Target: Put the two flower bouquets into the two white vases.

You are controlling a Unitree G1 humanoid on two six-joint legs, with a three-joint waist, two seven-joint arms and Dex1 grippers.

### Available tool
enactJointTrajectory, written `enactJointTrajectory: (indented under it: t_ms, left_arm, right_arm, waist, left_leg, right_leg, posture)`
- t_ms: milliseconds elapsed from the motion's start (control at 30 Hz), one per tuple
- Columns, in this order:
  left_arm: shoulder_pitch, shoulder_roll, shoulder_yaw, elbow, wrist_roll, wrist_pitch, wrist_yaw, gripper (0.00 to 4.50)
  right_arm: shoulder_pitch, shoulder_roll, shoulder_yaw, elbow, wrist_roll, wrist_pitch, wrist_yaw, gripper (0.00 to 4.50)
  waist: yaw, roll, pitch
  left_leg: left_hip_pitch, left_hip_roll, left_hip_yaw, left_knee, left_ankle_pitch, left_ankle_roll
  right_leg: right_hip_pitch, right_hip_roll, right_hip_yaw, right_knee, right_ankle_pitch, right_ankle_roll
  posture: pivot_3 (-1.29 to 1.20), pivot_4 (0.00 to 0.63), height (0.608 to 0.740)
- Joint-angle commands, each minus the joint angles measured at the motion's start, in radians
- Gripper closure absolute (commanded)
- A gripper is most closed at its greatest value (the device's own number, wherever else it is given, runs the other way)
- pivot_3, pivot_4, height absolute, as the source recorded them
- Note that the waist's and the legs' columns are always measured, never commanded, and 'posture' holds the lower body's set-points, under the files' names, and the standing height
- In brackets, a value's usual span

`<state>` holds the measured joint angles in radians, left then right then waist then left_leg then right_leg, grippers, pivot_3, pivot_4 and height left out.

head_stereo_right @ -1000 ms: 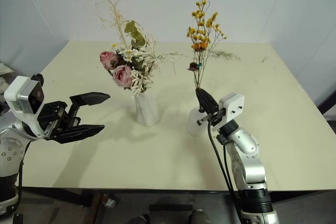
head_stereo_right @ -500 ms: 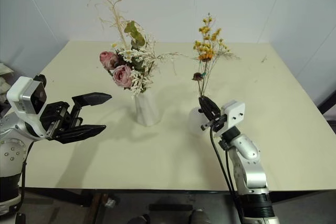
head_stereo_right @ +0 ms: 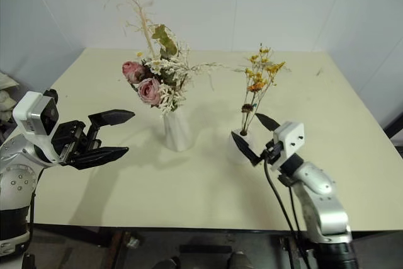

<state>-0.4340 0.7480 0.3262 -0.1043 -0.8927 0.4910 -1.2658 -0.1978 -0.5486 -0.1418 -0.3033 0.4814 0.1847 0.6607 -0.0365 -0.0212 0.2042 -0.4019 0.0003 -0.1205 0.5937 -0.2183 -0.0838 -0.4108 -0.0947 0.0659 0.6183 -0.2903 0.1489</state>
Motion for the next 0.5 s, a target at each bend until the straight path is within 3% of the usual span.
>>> enactJointTrajectory:
  t_ms: [33, 200, 233, 300, 500]
  left_arm:
    - [-0.014, 0.017, 0.012, 0.032, 0.023, -0.030, -0.024, 0.00]
    - [-0.009, 0.092, 0.064, 0.157, 0.071, -0.067, -0.073, 0.00]
    - [-0.009, 0.104, 0.067, 0.174, 0.079, -0.076, -0.084, 0.00]
    - [-0.024, 0.144, 0.081, 0.296, 0.122, -0.128, -0.124, 0.00]
    - [-0.133, 0.205, 0.068, 0.595, 0.225, -0.270, -0.223, 0.00]
  right_arm:
    - [0.021, -0.114, -0.106, -0.071, 0.105, 0.104, 0.077, 0.06]
    - [0.063, -0.331, -0.279, -0.058, 0.248, 0.255, 0.235, 0.06]
    - [0.072, -0.358, -0.301, -0.050, 0.262, 0.269, 0.265, 0.06]
    - [0.077, -0.431, -0.339, 0.017, 0.258, 0.268, 0.360, 0.06]
    - [0.037, -0.500, -0.364, 0.144, 0.268, 0.267, 0.504, 0.06]
  waist:
    - [0.003, 0.000, 0.000]
    - [0.006, 0.000, 0.000]
    - [0.006, 0.000, 0.000]
    - [0.007, -0.001, 0.000]
    - [0.006, -0.001, 0.000]
  left_leg:
    - [0.000, 0.000, 0.000, 0.000, 0.000, 0.000]
    - [0.000, 0.000, 0.001, 0.001, 0.000, 0.000]
    - [0.000, 0.000, 0.001, 0.001, 0.000, 0.001]
    - [0.000, 0.000, 0.001, 0.001, 0.000, 0.001]
    - [0.000, 0.000, 0.002, 0.003, 0.000, 0.001]
  right_leg:
    - [0.000, 0.000, 0.000, 0.000, 0.000, 0.000]
    - [0.000, 0.000, 0.000, -0.001, -0.004, -0.008]
    - [0.000, 0.000, 0.000, -0.001, -0.008, -0.016]
    - [0.000, 0.000, 0.000, -0.001, -0.009, -0.016]
    - [0.001, 0.000, 0.000, -0.002, -0.008, -0.015]
  posture:
    - [0.00, 0.150, 0.740]
    - [0.00, 0.150, 0.740]
    - [0.00, 0.150, 0.740]
    - [0.00, 0.150, 0.740]
    - [0.00, 0.150, 0.740]
